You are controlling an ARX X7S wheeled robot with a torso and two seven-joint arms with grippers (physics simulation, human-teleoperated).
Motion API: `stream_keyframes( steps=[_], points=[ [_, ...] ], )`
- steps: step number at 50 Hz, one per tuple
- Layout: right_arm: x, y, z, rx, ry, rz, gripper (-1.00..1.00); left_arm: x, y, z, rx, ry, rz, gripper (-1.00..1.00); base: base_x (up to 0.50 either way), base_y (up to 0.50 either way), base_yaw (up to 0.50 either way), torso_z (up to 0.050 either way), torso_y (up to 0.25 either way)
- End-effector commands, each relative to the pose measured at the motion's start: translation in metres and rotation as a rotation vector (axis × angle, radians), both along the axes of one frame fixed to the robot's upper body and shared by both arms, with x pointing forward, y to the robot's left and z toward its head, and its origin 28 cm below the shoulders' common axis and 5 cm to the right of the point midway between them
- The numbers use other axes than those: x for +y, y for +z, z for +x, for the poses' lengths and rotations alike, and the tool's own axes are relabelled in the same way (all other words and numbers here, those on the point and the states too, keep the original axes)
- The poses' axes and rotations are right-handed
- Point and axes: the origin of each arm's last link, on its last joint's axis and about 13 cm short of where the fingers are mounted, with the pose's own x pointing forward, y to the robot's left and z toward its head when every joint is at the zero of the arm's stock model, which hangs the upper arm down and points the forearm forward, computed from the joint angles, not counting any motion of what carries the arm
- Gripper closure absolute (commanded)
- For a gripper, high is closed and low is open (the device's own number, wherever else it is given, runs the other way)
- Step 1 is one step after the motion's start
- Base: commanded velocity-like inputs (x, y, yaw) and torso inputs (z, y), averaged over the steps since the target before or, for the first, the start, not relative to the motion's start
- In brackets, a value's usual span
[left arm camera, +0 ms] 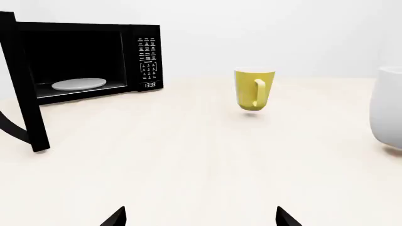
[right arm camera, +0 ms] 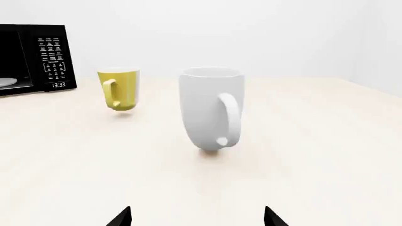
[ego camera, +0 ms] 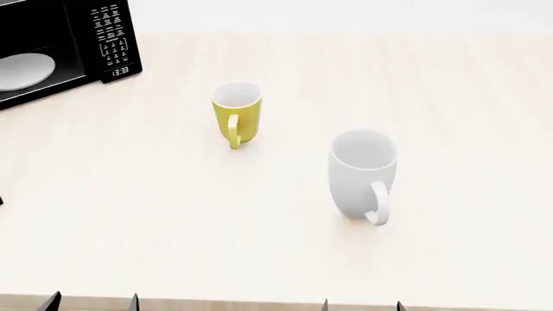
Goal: Put the yellow and white mug to the front of the white mug.
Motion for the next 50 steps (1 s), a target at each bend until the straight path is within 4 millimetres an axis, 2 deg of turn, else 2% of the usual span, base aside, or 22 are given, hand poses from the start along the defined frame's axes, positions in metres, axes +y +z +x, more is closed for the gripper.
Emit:
stream_keyframes(
  steps=[1, 19, 21, 22, 28, 41, 45, 50],
  points=[
    [0.0, 0.002, 0.003, 0.003, -0.048, -0.011, -1.0, 0.001, 0.0, 0.0, 0.0, 0.002, -0.002, -1.0, 0.0, 0.0, 0.0, 0.0, 0.0],
    [0.0, 0.002, 0.001, 0.031, -0.045, -0.034, -1.0, 0.004, 0.002, 0.0, -0.002, 0.008, 0.001, -1.0, 0.0, 0.0, 0.0, 0.0, 0.0],
    [-0.008, 0.009, 0.003, 0.026, -0.086, -0.031, -1.0, 0.005, 0.002, 0.0, 0.0, 0.01, 0.003, -1.0, 0.0, 0.0, 0.0, 0.0, 0.0],
    [-0.02, 0.016, 0.003, 0.021, -0.122, -0.041, -1.0, 0.006, 0.002, 0.001, 0.0, 0.013, 0.006, -1.0, 0.0, 0.0, 0.0, 0.0, 0.0],
    [-0.061, 0.027, -0.001, 0.056, -0.267, -0.055, -1.0, 0.008, 0.003, 0.001, -0.003, 0.021, 0.006, -1.0, 0.0, 0.0, 0.0, 0.0, 0.0],
    [-0.092, 0.013, -0.005, 0.059, -0.362, -0.057, -1.0, 0.008, 0.002, 0.001, 0.009, 0.02, 0.023, -1.0, 0.0, 0.0, 0.0, 0.0, 0.0],
    [-0.099, 0.021, -0.009, -0.041, -0.368, -0.033, -1.0, 0.01, 0.004, 0.0, 0.005, 0.022, 0.024, -1.0, 0.18, -0.04, 0.0, 0.0, 0.0],
    [-0.107, 0.026, -0.013, -0.045, -0.388, 0.059, -1.0, 0.012, 0.007, -0.002, -0.004, 0.024, 0.019, -1.0, 0.5, -0.13, 0.0, 0.0, 0.0]
  ],
)
